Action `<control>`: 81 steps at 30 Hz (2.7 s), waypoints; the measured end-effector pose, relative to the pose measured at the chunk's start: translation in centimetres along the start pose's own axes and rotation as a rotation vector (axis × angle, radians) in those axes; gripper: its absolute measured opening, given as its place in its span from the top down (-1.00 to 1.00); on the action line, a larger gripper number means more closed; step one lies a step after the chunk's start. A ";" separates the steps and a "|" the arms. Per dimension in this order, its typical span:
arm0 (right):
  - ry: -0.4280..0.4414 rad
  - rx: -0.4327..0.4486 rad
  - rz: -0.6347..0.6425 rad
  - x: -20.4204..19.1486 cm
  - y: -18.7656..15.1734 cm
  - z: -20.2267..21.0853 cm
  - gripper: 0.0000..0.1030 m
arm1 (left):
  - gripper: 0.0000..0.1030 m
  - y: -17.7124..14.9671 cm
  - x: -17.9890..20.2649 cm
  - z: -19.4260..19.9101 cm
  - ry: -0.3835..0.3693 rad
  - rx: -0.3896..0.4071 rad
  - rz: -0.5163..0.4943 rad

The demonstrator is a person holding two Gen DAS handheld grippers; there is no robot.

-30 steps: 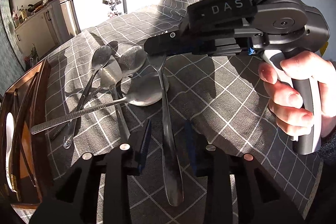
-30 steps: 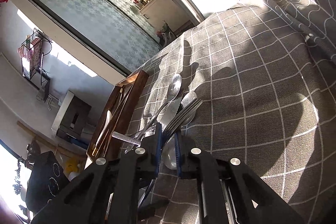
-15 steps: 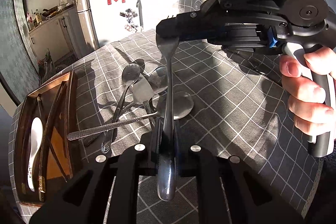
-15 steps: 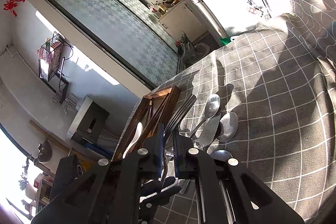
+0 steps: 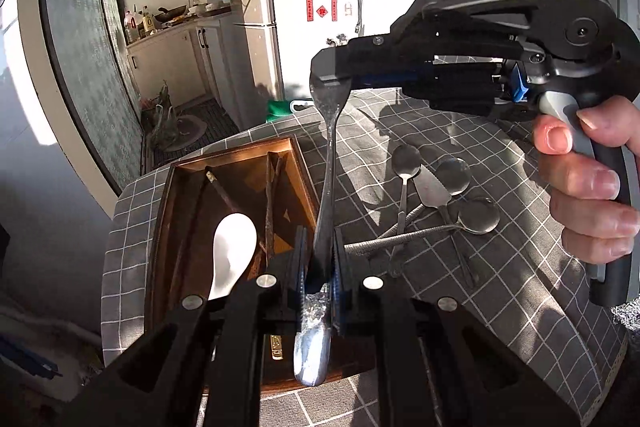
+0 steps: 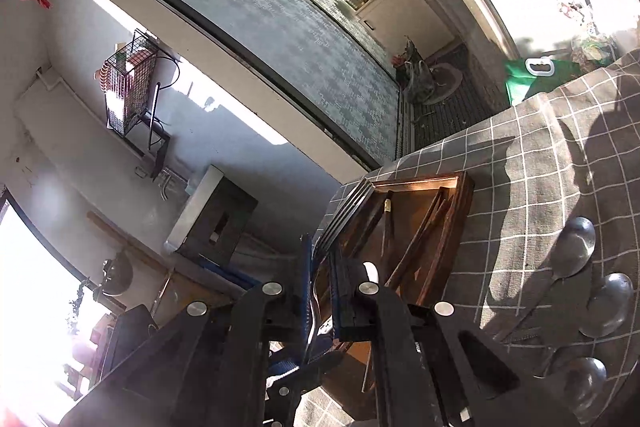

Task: Organize utensils
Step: 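Lower the silver spoon into the wooden tray and open both grippers, then grasp the long textured-handle spoon with both grippers and lift it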

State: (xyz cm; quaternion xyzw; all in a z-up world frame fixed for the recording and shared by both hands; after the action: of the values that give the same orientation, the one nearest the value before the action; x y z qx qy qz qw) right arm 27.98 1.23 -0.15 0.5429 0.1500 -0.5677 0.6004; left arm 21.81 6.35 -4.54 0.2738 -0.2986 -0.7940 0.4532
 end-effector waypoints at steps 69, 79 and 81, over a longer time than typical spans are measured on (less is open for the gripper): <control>-0.349 -0.054 0.174 13.3 -5.8 15.4 0.98 | -0.33 -0.5 12.1 -6.1 -0.093 -0.047 -0.182; -0.297 0.008 0.209 10.9 -4.0 18.8 0.95 | 0.52 -0.7 13.7 -8.2 -0.130 -0.089 -0.203; -0.287 0.015 0.215 10.3 -3.7 18.9 0.95 | 0.54 -0.5 13.9 -8.0 -0.129 -0.083 -0.214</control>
State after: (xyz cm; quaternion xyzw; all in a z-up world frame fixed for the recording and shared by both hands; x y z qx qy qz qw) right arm 19.83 -18.81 -3.23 0.4736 -0.0004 -0.5730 0.6689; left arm 21.08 -7.51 -12.52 0.2335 -0.2629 -0.8655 0.3567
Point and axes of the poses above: each gripper's, at about its wrist camera, not at the fingertips, and z roughly against the way its jaws point, x to its right, y to its top, the point moved 10 cm from there along -z, roughly the way its jaws point, and after that the axes turned 7 degrees about -z, right-handed, at the moved point
